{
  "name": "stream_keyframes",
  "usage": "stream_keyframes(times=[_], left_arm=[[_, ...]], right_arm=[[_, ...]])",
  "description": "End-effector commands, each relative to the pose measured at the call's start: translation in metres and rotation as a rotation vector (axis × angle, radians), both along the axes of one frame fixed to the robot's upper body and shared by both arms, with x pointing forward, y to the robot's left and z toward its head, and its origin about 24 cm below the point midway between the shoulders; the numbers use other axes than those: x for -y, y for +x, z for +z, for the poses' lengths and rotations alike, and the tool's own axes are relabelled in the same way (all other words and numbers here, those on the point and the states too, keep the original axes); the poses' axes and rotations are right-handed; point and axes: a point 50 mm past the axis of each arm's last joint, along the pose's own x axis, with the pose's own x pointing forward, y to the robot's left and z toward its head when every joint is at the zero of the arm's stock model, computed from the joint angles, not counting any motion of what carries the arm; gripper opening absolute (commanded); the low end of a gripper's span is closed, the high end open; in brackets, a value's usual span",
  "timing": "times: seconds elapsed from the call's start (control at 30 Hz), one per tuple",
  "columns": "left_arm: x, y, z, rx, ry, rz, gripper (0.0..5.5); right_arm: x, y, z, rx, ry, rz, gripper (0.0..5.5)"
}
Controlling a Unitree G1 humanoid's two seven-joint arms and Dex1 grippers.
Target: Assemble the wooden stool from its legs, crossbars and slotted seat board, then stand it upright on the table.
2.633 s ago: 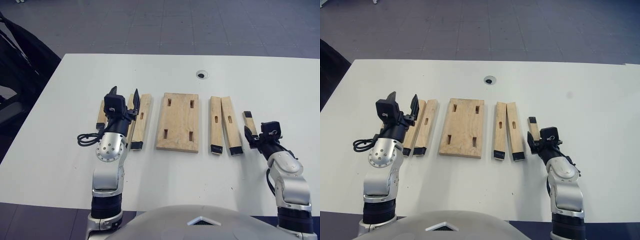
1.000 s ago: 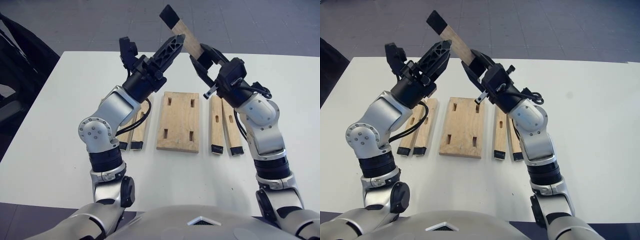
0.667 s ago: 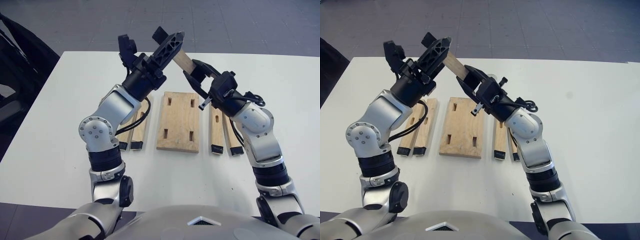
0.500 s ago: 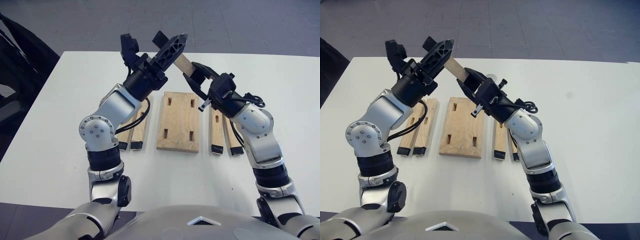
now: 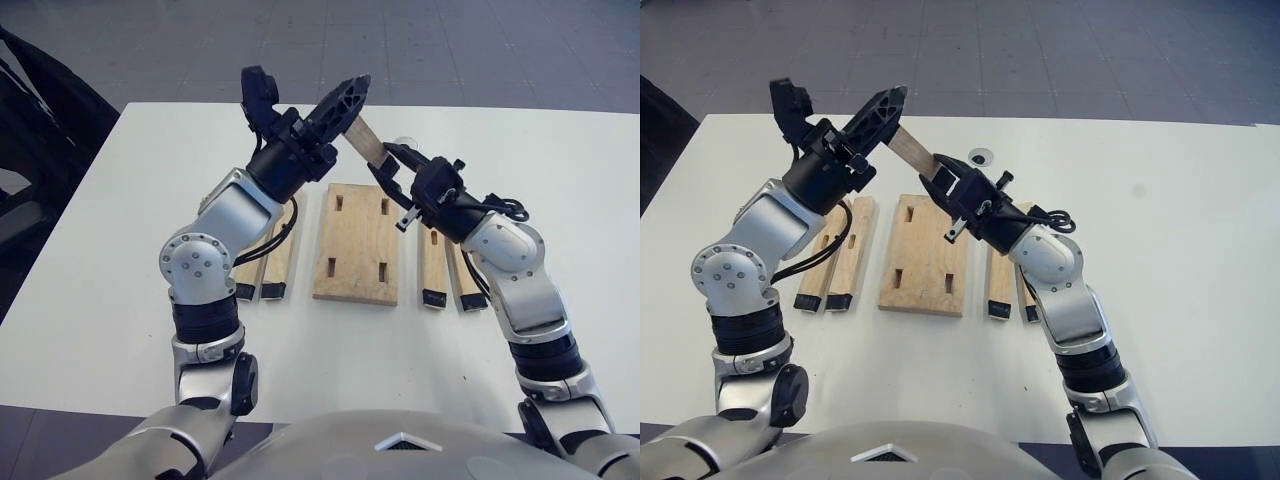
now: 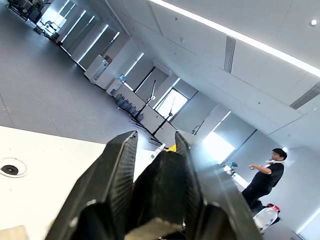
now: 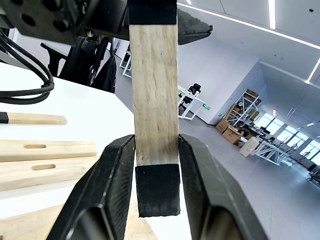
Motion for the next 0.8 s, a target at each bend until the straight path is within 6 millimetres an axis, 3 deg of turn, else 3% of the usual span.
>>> stream_keyframes(times=[0.03, 0.2, 0.53, 0.67, 0.8], left_arm=[[0.0, -0.001, -0.013, 0.007, 0.111, 0.019, 1.36], [-0.003, -0.001, -0.018, 0.01, 0.128, 0.052, 1.36], [-0.011, -0.002, -0.017, -0.01, 0.079, 0.079, 1.36], [-0.005, -0.009, -0.023, -0.032, 0.104, 0.01, 0.72], [-0.002, -0.012, -0.025, -0.052, 0.11, -0.021, 0.59]], right_arm=[[-0.001, -0.006, 0.017, 0.02, 0.058, 0.004, 1.29], [0.001, -0.014, 0.023, 0.014, 0.056, 0.006, 1.29], [0.007, -0.023, 0.01, -0.063, -0.015, -0.013, 1.29], [0.006, -0.021, 0.014, -0.055, -0.006, -0.017, 1.29], [0.004, -0.021, 0.016, -0.052, 0.005, -0.019, 1.29]])
